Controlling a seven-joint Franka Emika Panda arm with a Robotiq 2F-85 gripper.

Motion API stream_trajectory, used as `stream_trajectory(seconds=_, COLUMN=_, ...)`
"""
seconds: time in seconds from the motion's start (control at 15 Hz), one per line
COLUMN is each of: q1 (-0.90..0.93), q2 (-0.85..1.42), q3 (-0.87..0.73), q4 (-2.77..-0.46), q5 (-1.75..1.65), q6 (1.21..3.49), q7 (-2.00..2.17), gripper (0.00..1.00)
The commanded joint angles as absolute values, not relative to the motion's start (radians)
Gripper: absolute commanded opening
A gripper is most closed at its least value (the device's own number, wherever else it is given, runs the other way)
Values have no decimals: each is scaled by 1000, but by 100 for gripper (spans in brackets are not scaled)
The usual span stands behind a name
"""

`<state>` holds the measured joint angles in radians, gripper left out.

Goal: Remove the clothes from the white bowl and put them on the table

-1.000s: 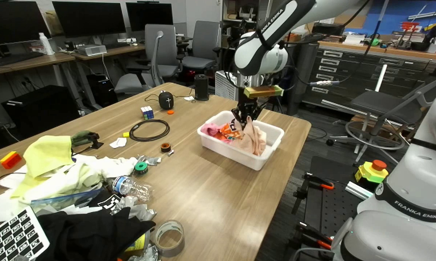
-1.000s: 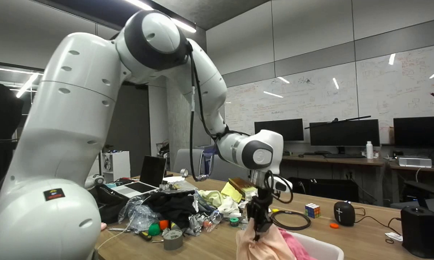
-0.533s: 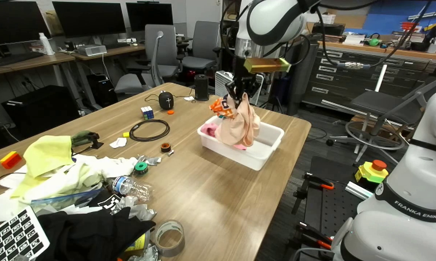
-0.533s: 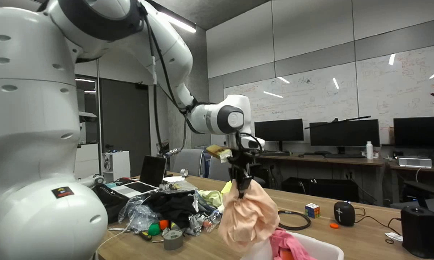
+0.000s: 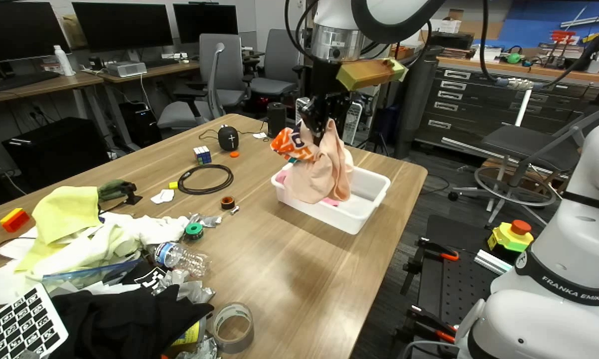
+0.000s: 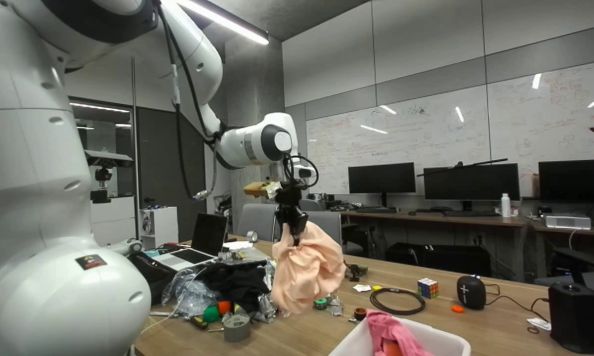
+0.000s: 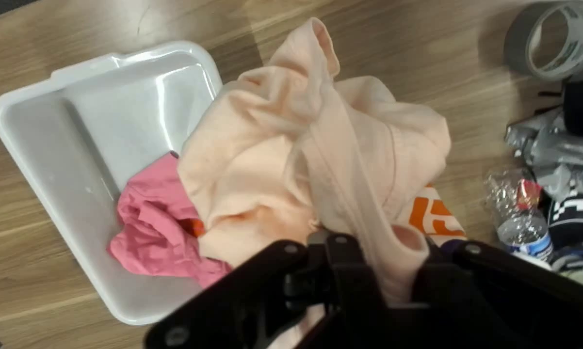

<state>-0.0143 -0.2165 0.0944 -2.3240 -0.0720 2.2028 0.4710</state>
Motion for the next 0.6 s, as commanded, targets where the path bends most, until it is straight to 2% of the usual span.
stream_trajectory(seconds=0.0, q1=38, q2=-124, q3=165, q4=-2217, q5=-130, q6=2107, q7=475, gripper=8)
stream_trajectory(seconds=0.47, q1=128, q2=40, q3=198, q4=-2049, q5=-224, q6=2009, q7=437, gripper=9)
stream_trajectory(seconds=0.53, q1=135, q2=56, q3=194, q4=-2032, q5=-230, q6=2001, q7=435, gripper=40)
